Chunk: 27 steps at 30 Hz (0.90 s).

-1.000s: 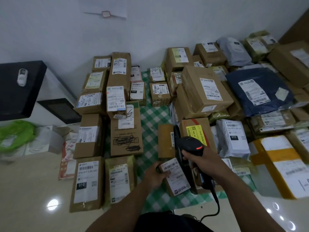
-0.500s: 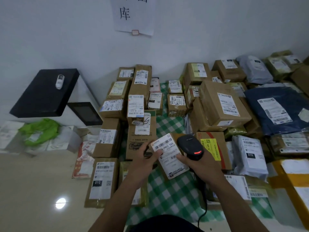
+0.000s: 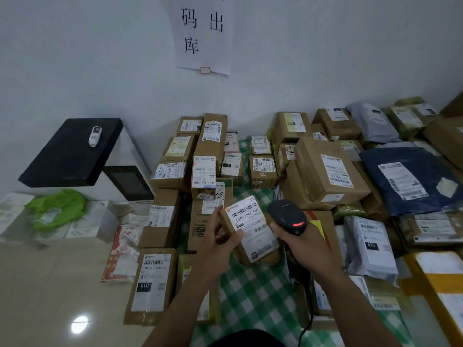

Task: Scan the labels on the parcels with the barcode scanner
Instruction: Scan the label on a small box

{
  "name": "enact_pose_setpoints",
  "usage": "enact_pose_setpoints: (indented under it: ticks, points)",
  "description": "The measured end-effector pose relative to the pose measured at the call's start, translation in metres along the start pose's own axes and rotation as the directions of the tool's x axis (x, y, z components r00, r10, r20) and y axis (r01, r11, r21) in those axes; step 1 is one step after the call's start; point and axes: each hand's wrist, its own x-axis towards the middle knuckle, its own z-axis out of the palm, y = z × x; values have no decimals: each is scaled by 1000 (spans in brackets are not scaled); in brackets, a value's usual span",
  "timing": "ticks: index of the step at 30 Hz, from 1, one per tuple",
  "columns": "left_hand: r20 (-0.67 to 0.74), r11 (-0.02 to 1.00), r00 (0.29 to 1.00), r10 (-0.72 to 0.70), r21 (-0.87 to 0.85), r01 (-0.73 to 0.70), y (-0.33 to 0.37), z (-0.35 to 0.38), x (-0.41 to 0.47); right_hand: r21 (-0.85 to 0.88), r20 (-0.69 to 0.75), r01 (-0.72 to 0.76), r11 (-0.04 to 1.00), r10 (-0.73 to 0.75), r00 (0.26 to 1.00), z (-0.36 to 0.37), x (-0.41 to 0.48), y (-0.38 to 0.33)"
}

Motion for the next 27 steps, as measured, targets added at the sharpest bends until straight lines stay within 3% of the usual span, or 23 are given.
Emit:
enact_pose_setpoints:
  ticks: [8, 14, 27]
  points:
    - [-194, 974, 972, 132, 205, -92, 3, -10, 32, -112, 129, 81, 990, -66, 989, 2, -8, -20]
    - [-248, 920, 937, 246, 365, -145, -3, -12, 51, -175, 189, 123, 977, -90, 978, 11, -11, -31]
    - [-279, 916, 934, 224, 388, -104, 4, -14, 54, -192, 253, 58, 980, -8, 967, 13, -5, -41]
